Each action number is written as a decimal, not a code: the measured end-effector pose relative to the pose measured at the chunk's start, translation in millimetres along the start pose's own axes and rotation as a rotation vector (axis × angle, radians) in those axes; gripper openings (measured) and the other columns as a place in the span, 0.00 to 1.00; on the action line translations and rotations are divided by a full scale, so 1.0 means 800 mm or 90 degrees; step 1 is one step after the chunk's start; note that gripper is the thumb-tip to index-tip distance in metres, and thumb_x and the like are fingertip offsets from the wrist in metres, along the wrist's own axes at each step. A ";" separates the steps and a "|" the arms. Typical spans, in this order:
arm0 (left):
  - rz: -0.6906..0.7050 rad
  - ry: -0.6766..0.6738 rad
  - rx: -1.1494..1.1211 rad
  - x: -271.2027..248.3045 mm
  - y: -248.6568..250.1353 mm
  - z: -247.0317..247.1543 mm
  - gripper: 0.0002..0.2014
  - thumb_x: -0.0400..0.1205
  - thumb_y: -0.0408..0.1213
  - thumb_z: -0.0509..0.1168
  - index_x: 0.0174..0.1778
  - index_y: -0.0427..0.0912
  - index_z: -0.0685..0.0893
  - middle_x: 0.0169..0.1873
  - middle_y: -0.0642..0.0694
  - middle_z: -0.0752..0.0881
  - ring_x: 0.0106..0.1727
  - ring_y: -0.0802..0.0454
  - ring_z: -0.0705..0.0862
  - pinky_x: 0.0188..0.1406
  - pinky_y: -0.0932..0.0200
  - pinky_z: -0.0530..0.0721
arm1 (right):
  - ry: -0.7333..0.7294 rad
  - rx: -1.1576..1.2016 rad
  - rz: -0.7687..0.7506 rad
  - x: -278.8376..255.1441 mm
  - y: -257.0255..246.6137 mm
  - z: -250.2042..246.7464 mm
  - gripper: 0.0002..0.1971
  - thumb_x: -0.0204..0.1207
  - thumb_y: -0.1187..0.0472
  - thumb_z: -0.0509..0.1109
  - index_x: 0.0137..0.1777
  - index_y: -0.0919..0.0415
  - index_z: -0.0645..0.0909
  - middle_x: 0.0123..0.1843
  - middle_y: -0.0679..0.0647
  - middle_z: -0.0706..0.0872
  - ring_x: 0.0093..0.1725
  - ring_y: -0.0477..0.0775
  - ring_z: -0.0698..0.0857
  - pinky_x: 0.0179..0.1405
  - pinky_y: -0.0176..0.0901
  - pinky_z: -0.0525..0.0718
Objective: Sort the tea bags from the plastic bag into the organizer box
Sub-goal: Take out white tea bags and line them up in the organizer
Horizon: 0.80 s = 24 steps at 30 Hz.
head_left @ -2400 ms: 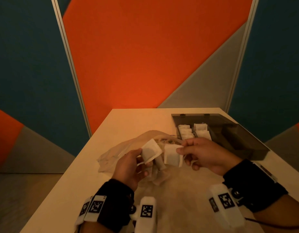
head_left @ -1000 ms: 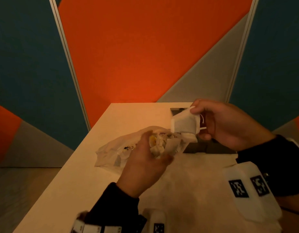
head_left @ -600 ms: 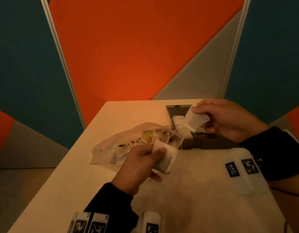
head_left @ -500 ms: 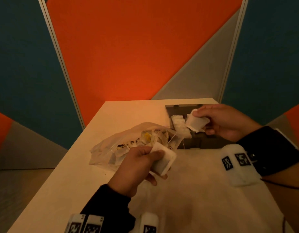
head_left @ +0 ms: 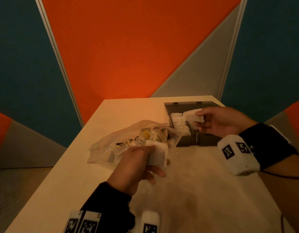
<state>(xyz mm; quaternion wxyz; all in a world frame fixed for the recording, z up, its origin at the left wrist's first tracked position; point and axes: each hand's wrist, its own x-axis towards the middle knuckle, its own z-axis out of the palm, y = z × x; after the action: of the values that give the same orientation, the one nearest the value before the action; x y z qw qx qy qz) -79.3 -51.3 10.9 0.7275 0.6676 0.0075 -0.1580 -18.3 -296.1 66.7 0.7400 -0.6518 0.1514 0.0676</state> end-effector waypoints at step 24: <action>0.026 -0.117 -0.158 0.002 -0.029 0.018 0.13 0.85 0.37 0.62 0.61 0.35 0.86 0.58 0.34 0.88 0.60 0.39 0.88 0.51 0.50 0.90 | -0.081 -0.355 -0.074 -0.060 0.075 0.064 0.04 0.71 0.62 0.79 0.42 0.57 0.87 0.37 0.49 0.86 0.40 0.49 0.78 0.37 0.44 0.74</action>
<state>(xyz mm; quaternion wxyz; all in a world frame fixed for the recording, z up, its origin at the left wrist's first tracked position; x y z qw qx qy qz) -86.0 -66.9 -10.7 0.8052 0.5551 -0.0531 -0.2019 -74.7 -232.5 30.6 0.5430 -0.8320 0.0429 0.1051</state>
